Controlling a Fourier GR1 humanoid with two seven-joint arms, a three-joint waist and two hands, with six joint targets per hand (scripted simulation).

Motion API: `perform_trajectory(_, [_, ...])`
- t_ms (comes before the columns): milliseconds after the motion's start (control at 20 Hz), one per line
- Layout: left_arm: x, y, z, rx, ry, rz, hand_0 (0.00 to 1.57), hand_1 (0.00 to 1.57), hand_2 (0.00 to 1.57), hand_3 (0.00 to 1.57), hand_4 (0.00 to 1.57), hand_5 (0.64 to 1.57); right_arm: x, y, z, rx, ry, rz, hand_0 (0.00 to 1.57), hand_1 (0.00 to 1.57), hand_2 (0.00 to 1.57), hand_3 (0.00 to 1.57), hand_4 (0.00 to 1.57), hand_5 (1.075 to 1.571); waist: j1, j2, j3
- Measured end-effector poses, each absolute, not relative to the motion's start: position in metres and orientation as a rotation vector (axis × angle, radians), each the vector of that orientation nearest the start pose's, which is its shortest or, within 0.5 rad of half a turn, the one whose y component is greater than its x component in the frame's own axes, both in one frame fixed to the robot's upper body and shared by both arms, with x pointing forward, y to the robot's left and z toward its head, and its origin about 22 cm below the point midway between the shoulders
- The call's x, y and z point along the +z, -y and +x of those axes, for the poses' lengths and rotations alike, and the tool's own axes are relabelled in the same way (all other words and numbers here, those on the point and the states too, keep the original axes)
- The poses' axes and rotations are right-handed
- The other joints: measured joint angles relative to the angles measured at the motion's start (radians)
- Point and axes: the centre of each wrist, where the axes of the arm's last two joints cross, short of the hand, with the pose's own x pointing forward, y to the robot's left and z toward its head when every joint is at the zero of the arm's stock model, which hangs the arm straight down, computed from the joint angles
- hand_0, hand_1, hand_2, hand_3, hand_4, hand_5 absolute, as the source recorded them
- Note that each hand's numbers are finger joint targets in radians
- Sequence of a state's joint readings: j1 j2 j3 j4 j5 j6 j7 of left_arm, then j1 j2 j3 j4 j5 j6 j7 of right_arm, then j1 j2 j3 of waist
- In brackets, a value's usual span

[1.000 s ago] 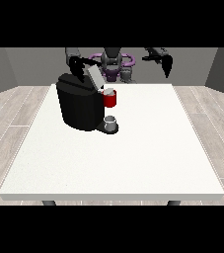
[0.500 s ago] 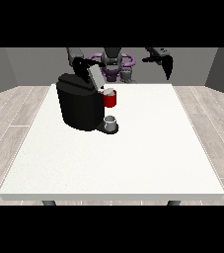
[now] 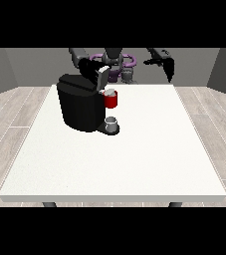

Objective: Insert the coffee pod into the coffee machine and close the lid

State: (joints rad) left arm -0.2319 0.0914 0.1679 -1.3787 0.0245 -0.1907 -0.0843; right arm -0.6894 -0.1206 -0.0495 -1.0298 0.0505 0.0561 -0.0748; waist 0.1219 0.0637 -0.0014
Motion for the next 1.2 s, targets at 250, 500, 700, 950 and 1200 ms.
perform_trajectory(250, [0.026, -0.275, 0.307, -0.116, 1.690, -0.032, 0.00, 0.00, 0.00, 0.00, 0.16, 1.571, 0.100, 0.175, 0.403, 0.416, 1.761, 0.012, 0.00, 0.00, 0.00, 0.00, 0.12, 1.571, -0.001, 0.015, 0.0009])
perform_trajectory(500, [0.026, -0.274, 0.307, -0.129, 1.699, -0.051, 0.00, 0.00, 0.00, 0.00, 0.15, 1.571, 0.112, 0.166, 0.410, 0.455, 1.791, -0.030, 0.00, 0.00, 0.00, 0.00, 0.14, 1.571, 0.023, 0.027, 0.0011])
perform_trajectory(700, [0.022, -0.283, 0.307, -0.117, 1.697, -0.044, 0.00, 0.00, 0.00, 0.00, 0.12, 1.571, 0.113, 0.151, 0.407, 0.468, 1.790, 0.007, 0.00, 0.00, 0.00, 0.00, 0.13, 1.571, 0.004, 0.010, 0.0013])
perform_trajectory(950, [0.017, -0.273, 0.304, -0.117, 1.707, -0.041, 0.00, 0.00, 0.00, 0.00, 0.17, 1.571, 0.098, 0.136, 0.397, 0.480, 1.817, 0.090, 0.00, 0.00, 0.00, 0.00, 0.26, 1.571, -0.014, -0.024, 0.0014])
perform_trajectory(1200, [-0.001, -0.269, 0.293, -0.092, 1.681, -0.048, 0.00, 0.00, 0.00, 0.00, 0.19, 1.571, 0.067, 0.130, 0.373, 0.429, 1.798, 0.217, 0.00, 0.00, 0.00, 0.00, 0.28, 1.571, -0.043, -0.093, 0.0014])
